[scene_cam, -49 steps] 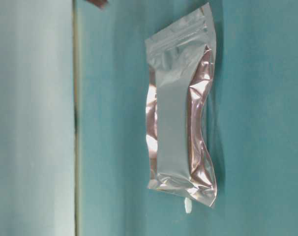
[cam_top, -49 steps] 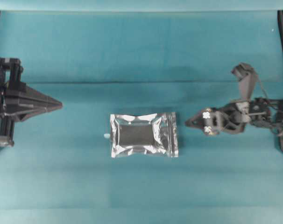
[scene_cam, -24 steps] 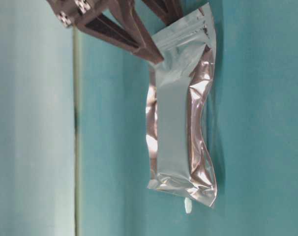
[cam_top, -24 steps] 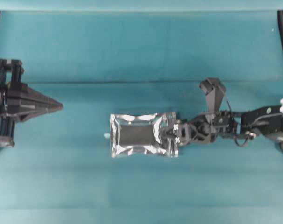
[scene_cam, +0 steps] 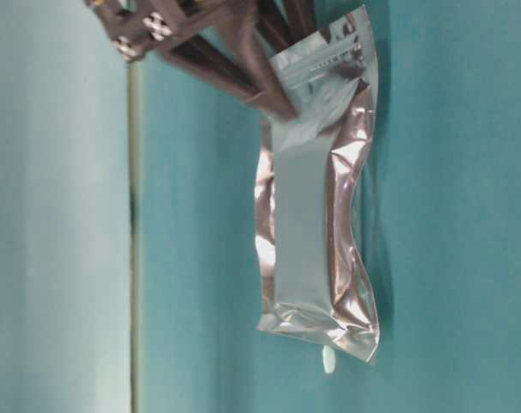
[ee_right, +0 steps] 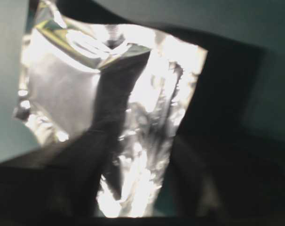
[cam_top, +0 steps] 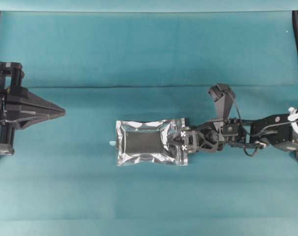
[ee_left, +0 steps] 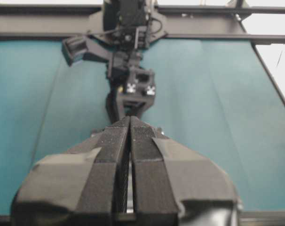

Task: Hand over the silver zip bag and make it stand upright.
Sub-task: 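Close the right gripper on the bag's right edge and lift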

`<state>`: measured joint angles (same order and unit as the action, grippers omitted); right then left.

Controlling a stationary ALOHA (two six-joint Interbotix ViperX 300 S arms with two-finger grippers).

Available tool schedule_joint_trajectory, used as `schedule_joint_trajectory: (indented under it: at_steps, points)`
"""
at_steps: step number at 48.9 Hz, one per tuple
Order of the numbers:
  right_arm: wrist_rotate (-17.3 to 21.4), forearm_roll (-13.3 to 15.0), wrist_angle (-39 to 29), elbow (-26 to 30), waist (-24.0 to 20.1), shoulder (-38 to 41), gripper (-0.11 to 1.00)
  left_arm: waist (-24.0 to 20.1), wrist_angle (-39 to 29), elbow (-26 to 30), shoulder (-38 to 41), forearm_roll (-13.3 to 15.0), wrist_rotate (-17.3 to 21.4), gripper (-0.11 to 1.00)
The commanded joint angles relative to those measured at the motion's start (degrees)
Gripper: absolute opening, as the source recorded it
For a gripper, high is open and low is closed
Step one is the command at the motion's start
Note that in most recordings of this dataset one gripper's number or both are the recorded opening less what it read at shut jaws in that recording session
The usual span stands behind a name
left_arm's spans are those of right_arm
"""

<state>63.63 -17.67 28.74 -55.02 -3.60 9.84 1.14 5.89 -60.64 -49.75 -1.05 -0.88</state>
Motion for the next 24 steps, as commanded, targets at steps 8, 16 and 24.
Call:
schedule_joint_trajectory:
  at_steps: [8, 16, 24]
  points:
    - [-0.09, 0.44, -0.09, 0.18, -0.53, -3.52, 0.12, 0.09, 0.35, 1.32, 0.09, -0.09, 0.00, 0.01]
    - [-2.37, 0.79, -1.85, -0.79, 0.35, -8.09, 0.01, 0.09, 0.26, 1.23, 0.09, -0.09, 0.00, 0.01]
    - [-8.35, 2.37, -12.39, 1.41, 2.20, -14.06, 0.01, 0.09, 0.26, 1.23, 0.09, -0.09, 0.00, 0.01]
